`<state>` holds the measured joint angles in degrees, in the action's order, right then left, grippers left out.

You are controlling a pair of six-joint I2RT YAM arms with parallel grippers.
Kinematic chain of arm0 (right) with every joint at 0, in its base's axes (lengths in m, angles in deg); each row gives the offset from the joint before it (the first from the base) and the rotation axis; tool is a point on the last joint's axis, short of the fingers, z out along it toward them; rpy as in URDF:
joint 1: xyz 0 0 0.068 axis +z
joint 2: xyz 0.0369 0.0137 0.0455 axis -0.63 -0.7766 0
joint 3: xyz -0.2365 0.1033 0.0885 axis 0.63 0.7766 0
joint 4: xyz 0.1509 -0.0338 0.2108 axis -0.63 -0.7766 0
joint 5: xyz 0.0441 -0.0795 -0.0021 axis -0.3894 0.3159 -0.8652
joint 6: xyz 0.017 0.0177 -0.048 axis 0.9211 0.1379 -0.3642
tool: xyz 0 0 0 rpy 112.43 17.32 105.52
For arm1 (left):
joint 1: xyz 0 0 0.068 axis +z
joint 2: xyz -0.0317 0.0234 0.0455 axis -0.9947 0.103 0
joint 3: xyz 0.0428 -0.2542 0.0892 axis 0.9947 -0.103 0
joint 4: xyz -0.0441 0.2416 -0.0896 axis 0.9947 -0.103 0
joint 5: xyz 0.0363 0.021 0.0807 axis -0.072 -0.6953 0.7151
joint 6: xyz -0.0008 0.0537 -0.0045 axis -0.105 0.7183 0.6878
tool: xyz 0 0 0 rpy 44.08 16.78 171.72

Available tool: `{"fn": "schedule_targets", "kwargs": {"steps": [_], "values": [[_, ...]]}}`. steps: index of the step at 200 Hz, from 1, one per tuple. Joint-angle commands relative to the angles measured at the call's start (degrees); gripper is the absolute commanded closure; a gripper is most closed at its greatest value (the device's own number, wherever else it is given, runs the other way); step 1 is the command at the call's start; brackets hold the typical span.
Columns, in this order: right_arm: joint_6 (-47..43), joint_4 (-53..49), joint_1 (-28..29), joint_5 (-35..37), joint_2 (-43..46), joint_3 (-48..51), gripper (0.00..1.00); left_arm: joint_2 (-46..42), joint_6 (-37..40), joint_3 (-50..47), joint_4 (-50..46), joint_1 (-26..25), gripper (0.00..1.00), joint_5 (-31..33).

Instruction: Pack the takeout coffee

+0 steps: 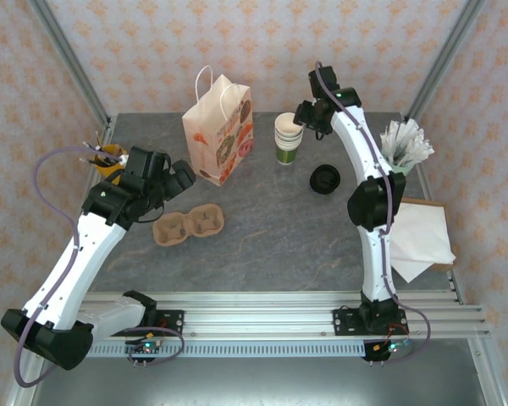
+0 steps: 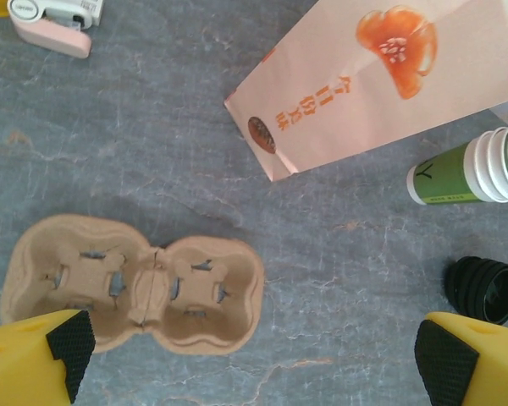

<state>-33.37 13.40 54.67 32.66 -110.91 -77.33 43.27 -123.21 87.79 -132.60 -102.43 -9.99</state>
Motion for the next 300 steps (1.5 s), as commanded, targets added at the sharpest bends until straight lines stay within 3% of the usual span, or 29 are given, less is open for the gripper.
{"fn": "schedule_targets", "kwargs": {"steps": [1, 51, 145, 181, 300], "values": [[-0.2, 0.0, 0.4, -4.0, 0.1, -1.6, 0.42, -0.2, -2.5, -0.7, -2.7, 0.6, 0.00, -0.2], [0.7, 0.2, 0.6, -0.3, -2.1, -1.9, 0.63, 1.1, -2.5, -0.4, -4.4, 0.8, 0.00, 0.2], [0.3, 0.7, 1.5, 0.7, -3.8, -3.2, 0.85, 1.0, -2.9, -2.4, -6.2, 0.9, 0.00, 0.5], [-0.3, -0.7, 1.9, 1.3, -3.5, -4.3, 1.00, 0.3, -3.2, -2.9, -6.5, 1.0, 0.00, 0.7], [-1.6, -1.9, 2.6, 5.5, 7.5, -6.6, 1.00, -2.6, -2.8, -6.1, -3.0, 1.0, 0.00, -3.9]]}}
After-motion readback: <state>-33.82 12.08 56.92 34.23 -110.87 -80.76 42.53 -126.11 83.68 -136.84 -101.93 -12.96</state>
